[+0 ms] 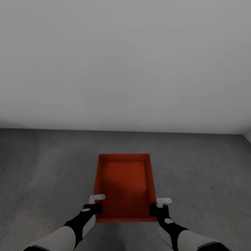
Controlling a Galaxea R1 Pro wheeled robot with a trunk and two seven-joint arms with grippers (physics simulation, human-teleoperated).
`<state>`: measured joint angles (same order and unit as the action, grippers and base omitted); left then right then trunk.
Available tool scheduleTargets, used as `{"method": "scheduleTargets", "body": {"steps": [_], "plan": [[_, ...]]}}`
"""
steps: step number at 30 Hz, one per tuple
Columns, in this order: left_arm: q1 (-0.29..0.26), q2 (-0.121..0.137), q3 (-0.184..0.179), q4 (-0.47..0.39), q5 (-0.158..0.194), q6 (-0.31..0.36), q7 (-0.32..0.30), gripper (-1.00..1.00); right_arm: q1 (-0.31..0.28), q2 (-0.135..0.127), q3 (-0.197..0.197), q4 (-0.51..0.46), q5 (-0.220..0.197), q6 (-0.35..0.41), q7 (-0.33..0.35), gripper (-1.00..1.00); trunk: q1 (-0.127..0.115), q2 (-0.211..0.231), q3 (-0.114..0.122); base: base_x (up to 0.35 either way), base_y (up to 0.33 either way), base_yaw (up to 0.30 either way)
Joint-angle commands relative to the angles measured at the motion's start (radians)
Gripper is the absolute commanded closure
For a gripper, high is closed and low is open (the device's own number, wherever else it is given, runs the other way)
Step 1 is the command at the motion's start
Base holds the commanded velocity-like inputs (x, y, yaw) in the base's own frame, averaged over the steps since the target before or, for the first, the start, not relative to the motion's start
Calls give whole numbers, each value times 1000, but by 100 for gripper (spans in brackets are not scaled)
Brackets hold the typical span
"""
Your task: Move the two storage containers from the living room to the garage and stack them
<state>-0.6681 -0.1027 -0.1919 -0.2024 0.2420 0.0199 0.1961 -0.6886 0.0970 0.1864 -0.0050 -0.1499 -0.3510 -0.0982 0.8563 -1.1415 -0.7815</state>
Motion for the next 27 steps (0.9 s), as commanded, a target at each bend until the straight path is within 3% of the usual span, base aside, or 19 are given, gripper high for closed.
{"method": "scheduleTargets", "body": {"steps": [1,27], "plan": [[-1,14,20,-5,-10,-17,13,100,0,-11,-53,4,-33,-6,-1,100,4,-8,-4,0,0,0],[-1,15,19,-5,-10,-17,13,100,0,-11,-53,4,-33,-6,-1,100,104,-190,-85,0,0,0]]}}
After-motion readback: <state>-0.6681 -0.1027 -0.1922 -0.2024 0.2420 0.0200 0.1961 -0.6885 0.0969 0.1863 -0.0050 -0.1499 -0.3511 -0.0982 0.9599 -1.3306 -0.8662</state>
